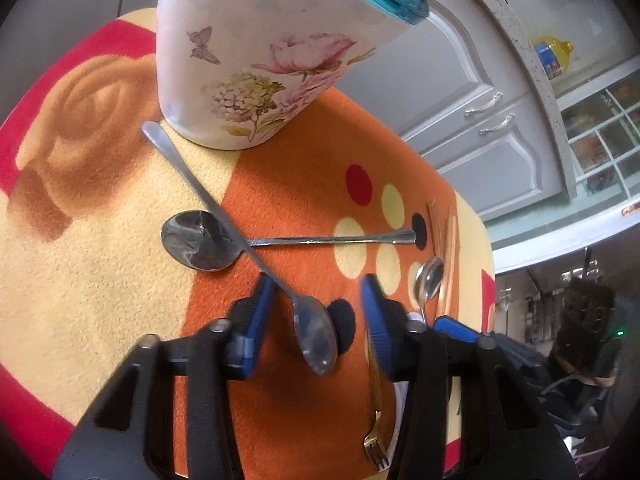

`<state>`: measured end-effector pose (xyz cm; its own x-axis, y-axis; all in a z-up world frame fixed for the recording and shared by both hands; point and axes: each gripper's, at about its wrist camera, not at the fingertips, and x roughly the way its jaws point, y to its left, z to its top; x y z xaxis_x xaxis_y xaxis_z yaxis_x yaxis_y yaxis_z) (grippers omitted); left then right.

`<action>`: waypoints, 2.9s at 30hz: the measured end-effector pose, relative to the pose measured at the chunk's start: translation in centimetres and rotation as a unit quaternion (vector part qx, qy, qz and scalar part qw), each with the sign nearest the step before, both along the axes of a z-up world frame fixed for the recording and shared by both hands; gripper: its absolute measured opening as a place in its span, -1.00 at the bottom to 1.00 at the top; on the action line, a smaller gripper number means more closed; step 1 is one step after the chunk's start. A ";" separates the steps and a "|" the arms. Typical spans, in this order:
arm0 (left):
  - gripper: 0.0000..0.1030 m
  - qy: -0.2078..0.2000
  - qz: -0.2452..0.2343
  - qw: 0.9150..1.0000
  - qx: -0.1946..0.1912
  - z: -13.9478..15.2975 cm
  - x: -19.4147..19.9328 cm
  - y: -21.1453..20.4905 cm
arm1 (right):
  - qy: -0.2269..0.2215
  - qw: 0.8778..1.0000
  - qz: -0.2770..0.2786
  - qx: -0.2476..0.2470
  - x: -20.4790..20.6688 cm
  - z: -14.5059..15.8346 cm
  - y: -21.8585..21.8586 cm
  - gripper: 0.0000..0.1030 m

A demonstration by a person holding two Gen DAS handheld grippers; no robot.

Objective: Organize utensils

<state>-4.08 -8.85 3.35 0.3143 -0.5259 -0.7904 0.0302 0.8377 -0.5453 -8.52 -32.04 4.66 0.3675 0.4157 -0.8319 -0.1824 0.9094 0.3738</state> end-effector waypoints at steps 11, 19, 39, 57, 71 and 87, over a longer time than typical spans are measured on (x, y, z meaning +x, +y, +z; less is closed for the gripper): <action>-0.89 0.014 -0.025 0.999 0.028 1.3 -1.7 2.1 | 0.010 0.998 -0.020 -0.053 -1.2 0.7 -1.9 -0.43; -0.91 -0.031 -0.121 0.968 0.219 3.6 -4.6 4.1 | -0.002 1.000 -0.006 -0.028 -1.7 1.5 -0.7 -0.43; -0.38 0.079 -0.081 0.991 0.072 1.5 -8.4 6.9 | -0.014 1.000 0.018 -0.010 -2.3 2.5 0.1 -0.39; -0.03 0.137 0.056 0.988 -0.044 -0.3 -6.6 6.5 | -0.029 0.995 0.083 -0.037 4.1 1.2 -2.5 -0.39; -0.90 0.116 -0.018 0.992 0.039 0.0 -6.1 6.9 | 0.006 0.983 0.179 -0.026 5.8 -0.7 -2.2 -0.94; -0.96 -0.006 -0.038 0.993 0.112 9.0 -7.9 14.0 | -0.090 0.990 0.099 -0.032 1.8 8.0 -2.9 -0.95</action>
<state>-11.99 5.15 12.35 0.2909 -0.3603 -0.8863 0.1039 0.9328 -0.3451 -6.74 -34.93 12.64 0.4290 0.4426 -0.7874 -0.4186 0.8699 0.2609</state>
